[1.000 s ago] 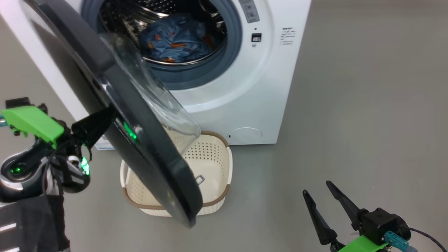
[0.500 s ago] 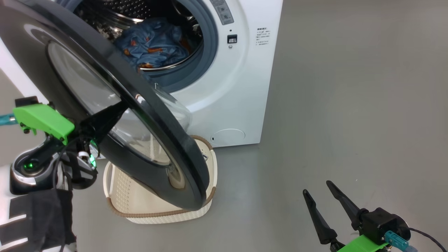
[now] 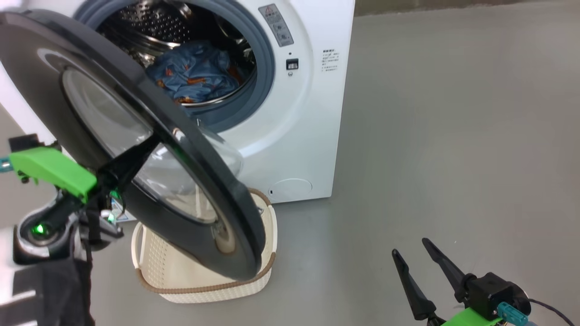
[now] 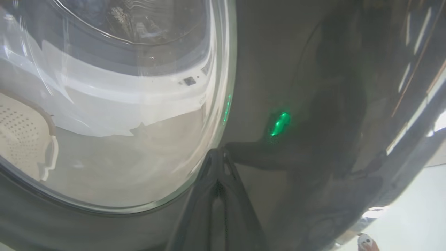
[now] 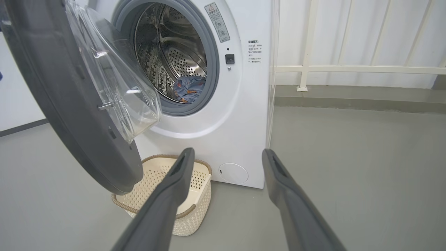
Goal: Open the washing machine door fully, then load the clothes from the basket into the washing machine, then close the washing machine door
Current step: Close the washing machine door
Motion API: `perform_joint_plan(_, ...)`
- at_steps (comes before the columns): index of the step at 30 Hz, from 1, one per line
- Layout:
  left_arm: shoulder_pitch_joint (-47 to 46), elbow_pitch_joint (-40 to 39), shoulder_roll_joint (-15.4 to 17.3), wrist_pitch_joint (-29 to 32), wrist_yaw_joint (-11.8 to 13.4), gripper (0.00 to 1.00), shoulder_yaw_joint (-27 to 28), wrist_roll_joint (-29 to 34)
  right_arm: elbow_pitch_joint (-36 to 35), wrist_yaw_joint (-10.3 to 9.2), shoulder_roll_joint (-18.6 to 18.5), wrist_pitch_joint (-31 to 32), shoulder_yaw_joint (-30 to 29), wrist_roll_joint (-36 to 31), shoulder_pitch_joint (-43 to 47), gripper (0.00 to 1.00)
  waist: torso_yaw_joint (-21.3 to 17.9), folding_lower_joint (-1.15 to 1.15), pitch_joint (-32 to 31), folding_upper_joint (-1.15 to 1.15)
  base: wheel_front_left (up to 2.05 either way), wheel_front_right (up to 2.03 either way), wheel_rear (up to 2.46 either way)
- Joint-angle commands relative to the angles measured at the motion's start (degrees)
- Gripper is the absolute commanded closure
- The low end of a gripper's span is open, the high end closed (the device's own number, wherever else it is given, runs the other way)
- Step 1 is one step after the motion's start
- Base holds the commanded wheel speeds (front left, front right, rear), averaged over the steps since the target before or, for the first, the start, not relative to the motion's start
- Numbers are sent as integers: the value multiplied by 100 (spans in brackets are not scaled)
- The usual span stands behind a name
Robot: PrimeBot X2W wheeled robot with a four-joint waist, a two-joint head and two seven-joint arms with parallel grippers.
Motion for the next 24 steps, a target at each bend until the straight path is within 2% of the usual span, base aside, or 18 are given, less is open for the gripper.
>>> perform_joint_plan(1,8,-250,226,-39,-87,100,110,100,-113,9,3,-27,113,-45,-33,0,-19,0,-58,0,0,0,0)
perform_joint_plan(2,274,-444,294,-156,-277,89,20,321,-117,9,8,-27,84,-49,23,0,-16,0,-85,0,0,0,0)
perform_joint_plan(3,415,-539,310,-232,-348,67,-5,419,-120,9,7,-27,71,-53,47,0,-15,0,-94,0,0,0,0)
perform_joint_plan(4,562,-648,327,-307,-425,56,-49,531,-121,9,4,-27,54,-58,70,0,-13,0,-104,0,0,0,0)
perform_joint_plan(5,723,-755,332,-366,-484,37,-101,635,-122,9,-1,-27,41,-65,90,0,-10,0,-114,0,0,0,0)
perform_joint_plan(6,895,-857,329,-394,-524,7,-155,716,-126,9,-5,-27,27,-69,109,0,-9,0,-123,0,0,0,0)
perform_joint_plan(7,1060,-987,332,-433,-591,0,-220,799,-134,9,-10,-27,8,-74,125,0,-5,0,-127,0,0,0,0)
perform_joint_plan(11,1692,-1429,277,-812,-750,0,-412,1130,-181,9,-29,-27,-81,-88,170,0,29,0,-109,0,0,0,0)
perform_joint_plan(14,2082,-1653,272,-1325,-824,0,-560,1507,-211,9,-48,-27,-144,-97,173,0,56,0,-73,0,0,0,0)
perform_joint_plan(22,2578,-1408,433,-3058,-867,0,-1208,2473,-258,9,-88,-27,-295,-108,175,0,144,0,-15,0,0,0,0)
perform_joint_plan(23,2578,-1408,433,-3058,-867,0,-1208,2473,-258,9,-88,-27,-295,-108,175,0,144,0,-15,0,0,0,0)
perform_joint_plan(24,2667,-1225,503,-3515,-868,0,-1367,2774,-260,9,-98,-27,-318,-112,179,0,152,0,-18,0,0,0,0)
